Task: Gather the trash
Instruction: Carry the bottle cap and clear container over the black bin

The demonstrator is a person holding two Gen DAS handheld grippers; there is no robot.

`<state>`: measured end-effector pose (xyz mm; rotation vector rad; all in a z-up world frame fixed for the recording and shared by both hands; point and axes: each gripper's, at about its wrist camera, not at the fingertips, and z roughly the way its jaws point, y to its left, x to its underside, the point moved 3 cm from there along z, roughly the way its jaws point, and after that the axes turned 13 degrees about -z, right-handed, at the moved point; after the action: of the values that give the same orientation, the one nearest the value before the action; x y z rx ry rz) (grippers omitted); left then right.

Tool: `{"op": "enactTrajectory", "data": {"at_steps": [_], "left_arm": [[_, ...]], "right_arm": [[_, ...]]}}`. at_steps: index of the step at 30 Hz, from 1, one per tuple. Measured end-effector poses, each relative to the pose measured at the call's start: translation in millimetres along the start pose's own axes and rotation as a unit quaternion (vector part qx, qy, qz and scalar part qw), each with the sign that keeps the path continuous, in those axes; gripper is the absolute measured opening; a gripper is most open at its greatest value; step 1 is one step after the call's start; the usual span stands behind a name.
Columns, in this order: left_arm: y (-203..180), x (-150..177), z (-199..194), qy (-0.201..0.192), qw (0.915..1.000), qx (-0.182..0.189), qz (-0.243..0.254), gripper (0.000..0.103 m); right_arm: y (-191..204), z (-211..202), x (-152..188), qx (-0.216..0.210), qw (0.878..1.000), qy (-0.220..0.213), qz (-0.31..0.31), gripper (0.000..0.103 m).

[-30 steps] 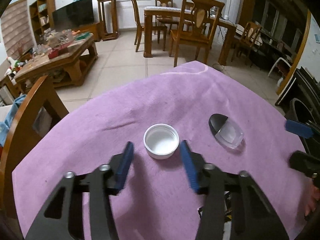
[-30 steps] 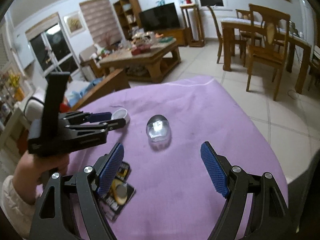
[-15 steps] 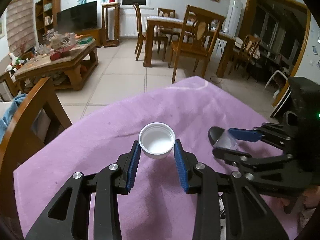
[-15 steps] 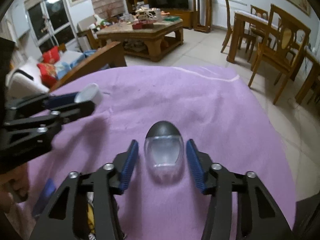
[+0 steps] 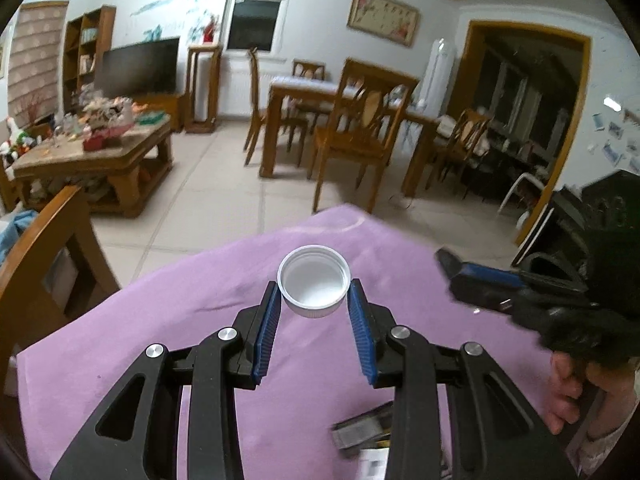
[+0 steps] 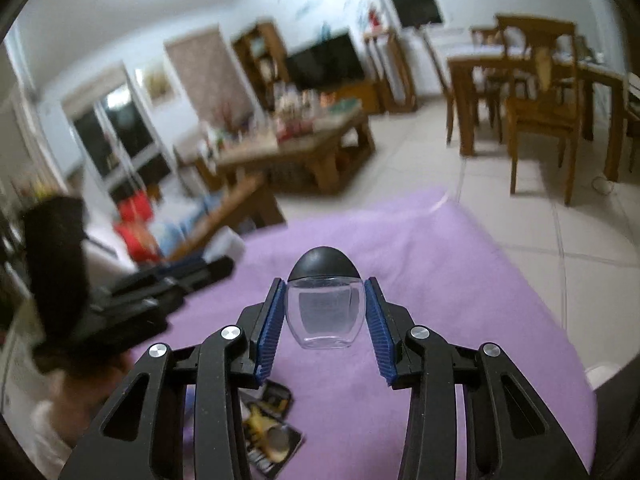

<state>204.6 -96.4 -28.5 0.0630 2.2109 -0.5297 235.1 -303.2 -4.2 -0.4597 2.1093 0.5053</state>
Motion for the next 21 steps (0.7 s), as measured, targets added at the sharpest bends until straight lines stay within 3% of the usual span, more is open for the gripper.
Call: {"op": "enactTrajectory", "data": {"at_steps": [3, 9, 21], "left_arm": [[-24, 2, -12, -0.019, 0.9993, 0.031, 0.006, 0.034], [-87, 19, -25, -0.029, 0.9951, 0.087, 0.036, 0.034], [-235, 72, -2, 0.006, 0.9797, 0.171, 0.104, 0.034]], "right_arm": [[-10, -63, 6, 0.032, 0.997, -0.07, 0.004, 0.04], [-44, -162, 31, 0.115, 0.983, -0.146, 0.005, 0.04], [-142, -300, 117, 0.199, 0.962, -0.176, 0.071, 0.04]]}}
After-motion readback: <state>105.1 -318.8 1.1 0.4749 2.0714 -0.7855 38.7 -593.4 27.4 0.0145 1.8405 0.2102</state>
